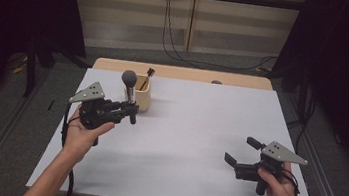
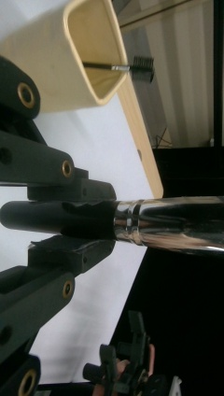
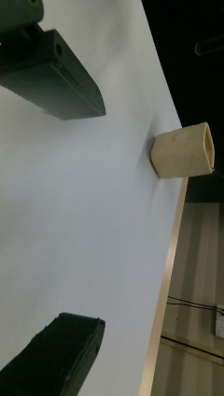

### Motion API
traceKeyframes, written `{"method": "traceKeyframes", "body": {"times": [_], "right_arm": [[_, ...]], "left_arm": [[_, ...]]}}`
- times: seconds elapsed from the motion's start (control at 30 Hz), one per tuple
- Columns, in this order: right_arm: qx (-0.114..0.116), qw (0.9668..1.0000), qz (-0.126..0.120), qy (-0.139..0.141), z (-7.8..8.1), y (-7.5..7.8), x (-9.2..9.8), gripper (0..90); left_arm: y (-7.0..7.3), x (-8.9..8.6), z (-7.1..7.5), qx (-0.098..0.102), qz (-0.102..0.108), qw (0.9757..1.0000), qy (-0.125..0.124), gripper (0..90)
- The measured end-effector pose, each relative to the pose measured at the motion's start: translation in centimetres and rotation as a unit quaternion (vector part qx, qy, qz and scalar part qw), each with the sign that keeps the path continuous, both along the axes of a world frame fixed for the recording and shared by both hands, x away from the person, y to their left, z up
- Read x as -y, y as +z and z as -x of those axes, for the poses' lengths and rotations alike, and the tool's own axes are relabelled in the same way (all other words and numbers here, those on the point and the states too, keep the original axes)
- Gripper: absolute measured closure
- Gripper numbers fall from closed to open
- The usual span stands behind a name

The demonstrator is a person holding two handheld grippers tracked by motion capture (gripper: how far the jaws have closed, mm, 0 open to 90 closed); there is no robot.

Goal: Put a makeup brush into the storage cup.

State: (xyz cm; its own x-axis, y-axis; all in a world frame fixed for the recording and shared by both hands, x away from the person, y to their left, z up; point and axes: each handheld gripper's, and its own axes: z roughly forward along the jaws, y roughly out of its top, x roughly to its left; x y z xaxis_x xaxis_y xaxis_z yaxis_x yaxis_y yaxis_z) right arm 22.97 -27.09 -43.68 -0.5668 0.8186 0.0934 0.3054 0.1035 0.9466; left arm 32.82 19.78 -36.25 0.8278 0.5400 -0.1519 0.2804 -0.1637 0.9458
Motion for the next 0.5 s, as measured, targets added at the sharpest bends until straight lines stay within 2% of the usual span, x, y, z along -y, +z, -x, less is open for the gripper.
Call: {"method": "traceKeyframes", "body": {"times": [0.13,0.2,0.23,0.37,0.5], "right_arm": [[0.011,0.9999,0.0,0.003,0.5,-0.5,0.7,0.0],[0.012,0.9999,0.001,-0.005,0.6,-0.7,1.0,0.0],[0.014,0.9998,-0.007,-0.012,0.6,-1.0,1.2,0.0],[0.012,0.9994,-0.018,-0.027,0.5,-1.8,1.7,0.0],[0.003,0.9997,-0.016,-0.02,0.8,-1.8,2.1,0.0]], "left_arm": [[0.3,-0.4,-0.1,0.005,-0.002,1.0,0.007,74.7],[0.5,-0.7,-0.3,0.007,0.0,0.9999,0.013,74.7],[0.6,-0.7,-0.3,0.007,0.002,0.9999,0.015,74.7],[1.0,-1.0,-0.6,0.009,0.001,0.9997,0.024,74.6],[1.5,-1.1,-1.2,0.011,0.008,0.9994,0.032,74.7]]}}
